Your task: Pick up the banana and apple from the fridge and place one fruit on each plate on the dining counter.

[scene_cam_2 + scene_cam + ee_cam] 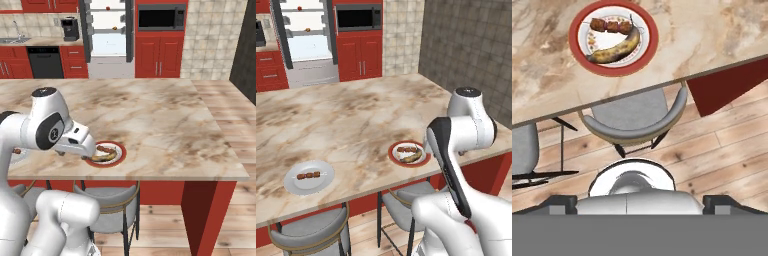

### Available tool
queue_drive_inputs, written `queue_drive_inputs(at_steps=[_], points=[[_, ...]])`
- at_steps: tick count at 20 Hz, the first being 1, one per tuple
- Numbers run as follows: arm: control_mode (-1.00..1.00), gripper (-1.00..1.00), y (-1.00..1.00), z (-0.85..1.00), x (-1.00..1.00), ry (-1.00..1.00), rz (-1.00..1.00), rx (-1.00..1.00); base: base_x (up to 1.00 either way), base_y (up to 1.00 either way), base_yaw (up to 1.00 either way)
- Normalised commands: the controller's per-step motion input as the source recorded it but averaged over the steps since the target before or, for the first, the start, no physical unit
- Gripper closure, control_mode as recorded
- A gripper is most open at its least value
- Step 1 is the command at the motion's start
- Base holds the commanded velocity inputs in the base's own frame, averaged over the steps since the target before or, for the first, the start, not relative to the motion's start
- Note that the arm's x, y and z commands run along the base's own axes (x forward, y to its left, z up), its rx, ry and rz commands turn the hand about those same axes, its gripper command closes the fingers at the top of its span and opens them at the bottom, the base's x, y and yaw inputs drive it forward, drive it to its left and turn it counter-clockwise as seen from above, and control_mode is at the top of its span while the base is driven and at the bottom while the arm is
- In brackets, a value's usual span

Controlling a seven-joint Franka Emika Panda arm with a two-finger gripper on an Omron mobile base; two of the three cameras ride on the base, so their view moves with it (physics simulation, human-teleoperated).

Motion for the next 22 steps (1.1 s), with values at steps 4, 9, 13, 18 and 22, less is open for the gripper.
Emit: queue_drive_inputs(at_steps=[4,9,13,18,22], points=[[-1.0,-1.0,-0.09,-0.11,-0.23,-0.08,0.01,0.03,0.0,0.0,0.0],[-1.0,-1.0,-0.16,-0.23,-0.05,-0.16,0.05,0.05,0.0,0.0,0.0],[-1.0,-1.0,0.0,-0.02,0.0,0.0,0.0,0.0,0.0,0.0,0.0],[-1.0,-1.0,0.0,0.0,0.0,0.0,0.0,0.0,0.0,0.0,0.0],[1.0,-1.0,0.0,0.0,-0.02,0.0,0.0,0.0,-0.12,0.0,0.0]])
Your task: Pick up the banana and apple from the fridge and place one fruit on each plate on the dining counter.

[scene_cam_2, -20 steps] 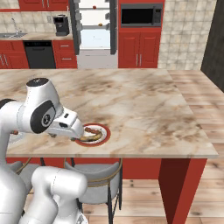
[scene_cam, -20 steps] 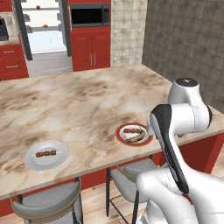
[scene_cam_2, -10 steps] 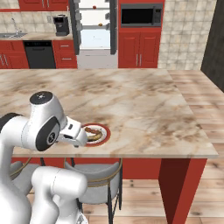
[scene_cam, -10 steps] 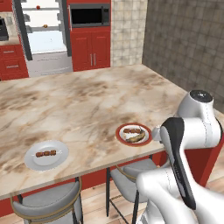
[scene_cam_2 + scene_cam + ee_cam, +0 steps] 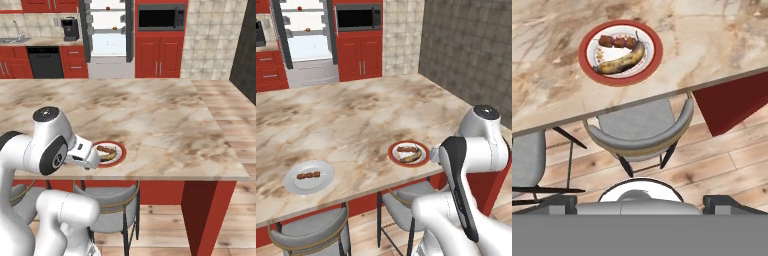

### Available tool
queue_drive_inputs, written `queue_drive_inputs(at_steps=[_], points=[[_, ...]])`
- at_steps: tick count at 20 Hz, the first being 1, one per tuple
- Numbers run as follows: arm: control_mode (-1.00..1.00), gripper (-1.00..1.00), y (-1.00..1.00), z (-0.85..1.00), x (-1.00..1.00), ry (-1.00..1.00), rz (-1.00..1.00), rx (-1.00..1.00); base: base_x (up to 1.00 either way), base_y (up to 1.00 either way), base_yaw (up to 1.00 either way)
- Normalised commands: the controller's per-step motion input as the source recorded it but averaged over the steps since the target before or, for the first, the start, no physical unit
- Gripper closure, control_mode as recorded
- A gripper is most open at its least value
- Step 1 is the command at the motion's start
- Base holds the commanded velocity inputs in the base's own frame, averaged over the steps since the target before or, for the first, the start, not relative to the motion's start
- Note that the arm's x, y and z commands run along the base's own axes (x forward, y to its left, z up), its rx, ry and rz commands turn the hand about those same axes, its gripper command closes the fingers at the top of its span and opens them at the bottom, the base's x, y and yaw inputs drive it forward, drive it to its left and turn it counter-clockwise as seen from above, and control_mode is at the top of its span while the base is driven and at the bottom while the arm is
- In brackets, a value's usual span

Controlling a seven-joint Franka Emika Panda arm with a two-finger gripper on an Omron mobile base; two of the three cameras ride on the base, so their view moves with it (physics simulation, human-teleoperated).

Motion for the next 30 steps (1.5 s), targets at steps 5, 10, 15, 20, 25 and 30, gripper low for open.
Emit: queue_drive_inputs(at_steps=[5,10,15,20,25,30], points=[[1.0,-1.0,0.0,0.0,0.0,0.0,0.0,0.0,-0.45,-0.24,0.0],[1.0,-1.0,0.0,0.0,0.0,0.0,0.0,0.0,-0.04,-0.91,0.08],[1.0,-1.0,0.0,0.0,0.0,0.0,0.0,0.0,-0.08,-1.0,0.22],[1.0,-1.0,0.0,0.0,0.0,0.0,0.0,0.0,-0.22,-1.0,0.05],[1.0,-1.0,0.0,0.0,0.0,0.0,0.0,0.0,-0.04,-1.0,0.02],[1.0,-1.0,0.0,0.0,0.0,0.0,0.0,0.0,-0.1,-1.0,0.01]])
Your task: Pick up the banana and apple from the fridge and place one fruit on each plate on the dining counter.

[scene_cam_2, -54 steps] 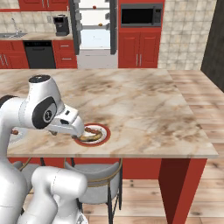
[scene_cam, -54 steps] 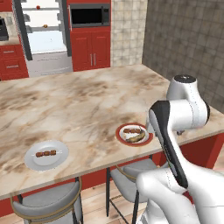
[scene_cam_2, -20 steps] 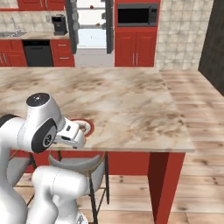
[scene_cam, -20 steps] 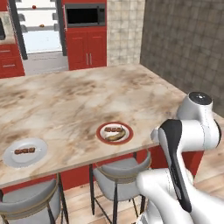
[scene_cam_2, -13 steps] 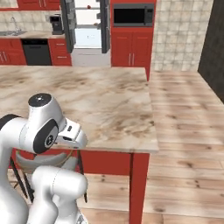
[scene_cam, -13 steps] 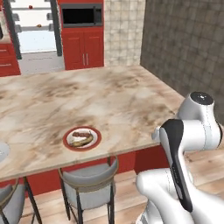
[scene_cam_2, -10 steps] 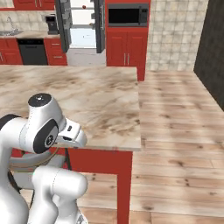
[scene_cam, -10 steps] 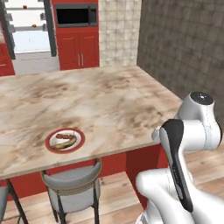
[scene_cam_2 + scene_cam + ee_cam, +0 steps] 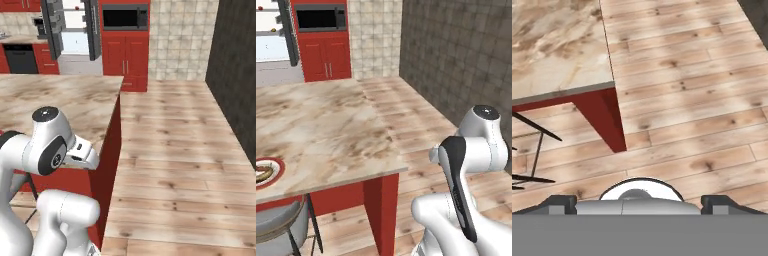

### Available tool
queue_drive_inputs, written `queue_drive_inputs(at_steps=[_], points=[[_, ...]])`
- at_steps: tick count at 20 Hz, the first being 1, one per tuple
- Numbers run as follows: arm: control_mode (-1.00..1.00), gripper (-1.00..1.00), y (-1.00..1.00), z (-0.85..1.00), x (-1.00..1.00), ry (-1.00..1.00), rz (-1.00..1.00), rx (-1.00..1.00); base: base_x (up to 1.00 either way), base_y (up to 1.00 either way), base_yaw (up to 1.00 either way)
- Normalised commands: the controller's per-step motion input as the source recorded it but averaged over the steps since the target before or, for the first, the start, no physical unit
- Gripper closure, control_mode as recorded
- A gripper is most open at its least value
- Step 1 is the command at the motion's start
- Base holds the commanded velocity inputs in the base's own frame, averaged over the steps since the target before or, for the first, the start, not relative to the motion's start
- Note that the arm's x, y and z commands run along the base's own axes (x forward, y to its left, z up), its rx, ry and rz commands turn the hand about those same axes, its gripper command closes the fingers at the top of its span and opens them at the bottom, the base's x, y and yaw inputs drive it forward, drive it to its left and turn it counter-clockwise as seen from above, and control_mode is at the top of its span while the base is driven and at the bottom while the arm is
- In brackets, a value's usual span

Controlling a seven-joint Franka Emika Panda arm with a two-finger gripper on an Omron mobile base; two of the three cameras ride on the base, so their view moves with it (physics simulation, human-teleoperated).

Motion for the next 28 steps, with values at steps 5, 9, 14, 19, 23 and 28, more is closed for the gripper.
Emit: queue_drive_inputs(at_steps=[5,9,14,19,23,28], points=[[1.0,-1.0,0.0,0.0,0.0,0.0,0.0,0.0,0.09,-1.0,0.09],[1.0,-1.0,0.0,0.0,0.0,0.0,0.0,0.0,0.69,-1.0,0.15],[1.0,-1.0,0.0,0.0,0.0,0.0,0.0,0.0,0.95,-1.0,0.16],[1.0,-1.0,0.0,0.0,0.0,0.0,0.0,0.0,1.0,-0.79,0.08],[1.0,-1.0,0.0,0.0,0.0,0.0,0.0,0.0,1.0,-0.25,0.06],[1.0,-1.0,0.0,0.0,0.0,0.0,0.0,0.0,1.0,-0.01,0.05]])
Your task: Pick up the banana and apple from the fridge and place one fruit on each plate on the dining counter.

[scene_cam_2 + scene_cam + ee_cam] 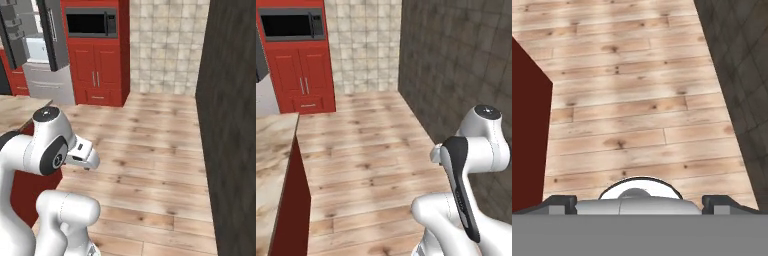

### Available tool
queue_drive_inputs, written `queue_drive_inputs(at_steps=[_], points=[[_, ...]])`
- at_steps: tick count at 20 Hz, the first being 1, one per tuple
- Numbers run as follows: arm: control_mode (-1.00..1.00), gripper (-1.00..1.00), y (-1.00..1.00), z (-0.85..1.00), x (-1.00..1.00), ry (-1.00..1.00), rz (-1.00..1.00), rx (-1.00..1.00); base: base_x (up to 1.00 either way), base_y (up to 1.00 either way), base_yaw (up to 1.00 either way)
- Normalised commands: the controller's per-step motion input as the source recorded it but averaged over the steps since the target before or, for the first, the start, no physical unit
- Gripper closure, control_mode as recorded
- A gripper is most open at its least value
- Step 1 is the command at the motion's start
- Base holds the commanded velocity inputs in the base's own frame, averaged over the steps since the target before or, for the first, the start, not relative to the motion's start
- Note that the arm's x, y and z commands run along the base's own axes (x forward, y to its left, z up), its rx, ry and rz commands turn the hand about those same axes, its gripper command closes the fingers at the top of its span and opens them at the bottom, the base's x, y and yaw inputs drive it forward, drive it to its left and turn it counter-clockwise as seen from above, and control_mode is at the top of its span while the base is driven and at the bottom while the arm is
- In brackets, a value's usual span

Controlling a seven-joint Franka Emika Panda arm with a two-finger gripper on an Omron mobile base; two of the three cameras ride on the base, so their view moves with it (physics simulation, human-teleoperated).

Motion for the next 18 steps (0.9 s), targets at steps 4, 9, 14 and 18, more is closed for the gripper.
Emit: queue_drive_inputs(at_steps=[4,9,14,18], points=[[1.0,-1.0,0.0,0.0,0.0,0.0,0.0,0.0,1.0,0.0,0.01],[1.0,-1.0,0.0,0.0,0.0,0.0,0.0,0.0,1.0,0.0,0.0],[1.0,-1.0,0.0,0.0,0.0,0.0,0.0,0.0,1.0,0.0,0.09],[1.0,-1.0,0.0,0.0,0.0,0.0,0.0,0.0,1.0,0.0,0.16]])
